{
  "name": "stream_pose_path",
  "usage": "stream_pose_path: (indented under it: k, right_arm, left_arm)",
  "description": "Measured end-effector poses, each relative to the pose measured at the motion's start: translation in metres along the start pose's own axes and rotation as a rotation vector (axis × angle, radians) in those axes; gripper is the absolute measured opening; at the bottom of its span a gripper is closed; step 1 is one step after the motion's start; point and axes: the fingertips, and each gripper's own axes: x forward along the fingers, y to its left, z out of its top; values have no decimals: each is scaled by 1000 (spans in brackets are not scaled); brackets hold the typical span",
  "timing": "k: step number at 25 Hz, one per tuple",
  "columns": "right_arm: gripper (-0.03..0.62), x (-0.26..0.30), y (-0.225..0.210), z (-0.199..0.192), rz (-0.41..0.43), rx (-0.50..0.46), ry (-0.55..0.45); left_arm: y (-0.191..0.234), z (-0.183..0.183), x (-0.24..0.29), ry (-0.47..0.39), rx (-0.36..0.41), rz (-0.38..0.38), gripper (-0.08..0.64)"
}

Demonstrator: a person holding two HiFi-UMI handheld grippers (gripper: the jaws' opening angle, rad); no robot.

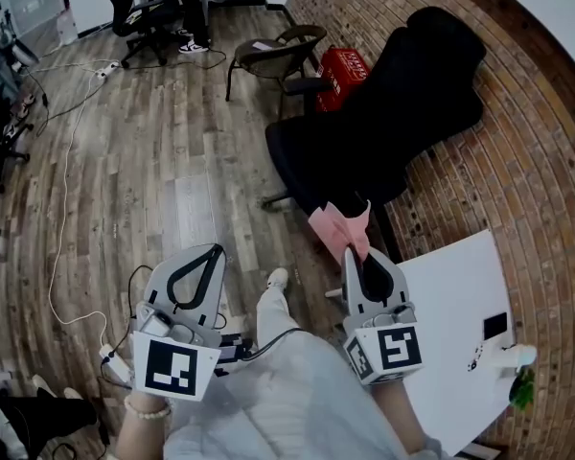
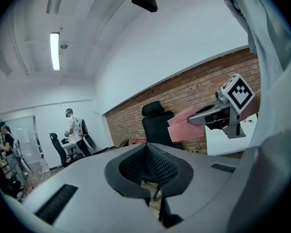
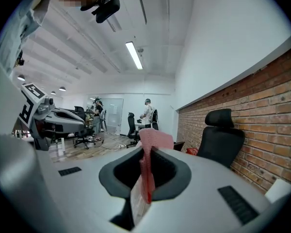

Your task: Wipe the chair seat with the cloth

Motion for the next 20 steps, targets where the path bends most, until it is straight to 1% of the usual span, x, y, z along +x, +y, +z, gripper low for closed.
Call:
stream_pose_path:
  k: [5, 9, 13, 16, 20]
  right_arm:
    - [55, 41, -28, -2, 18, -13, 1]
    - [55, 90, -54, -1, 28, -13, 5]
    - [55, 145, -87, 3, 36, 0, 12]
    - [55, 187, -119, 2, 33, 8, 25]
    - [55, 237, -161, -4, 25, 26, 50]
  left_arm:
    - [13, 1, 39, -1, 40, -4, 18]
    - [39, 2, 84, -5, 41, 2, 18]
    - [66, 4, 145, 5, 46, -4, 18]
    - [83, 2, 197, 13, 34, -20, 18]
    - [100, 3, 267, 16, 42, -51, 18]
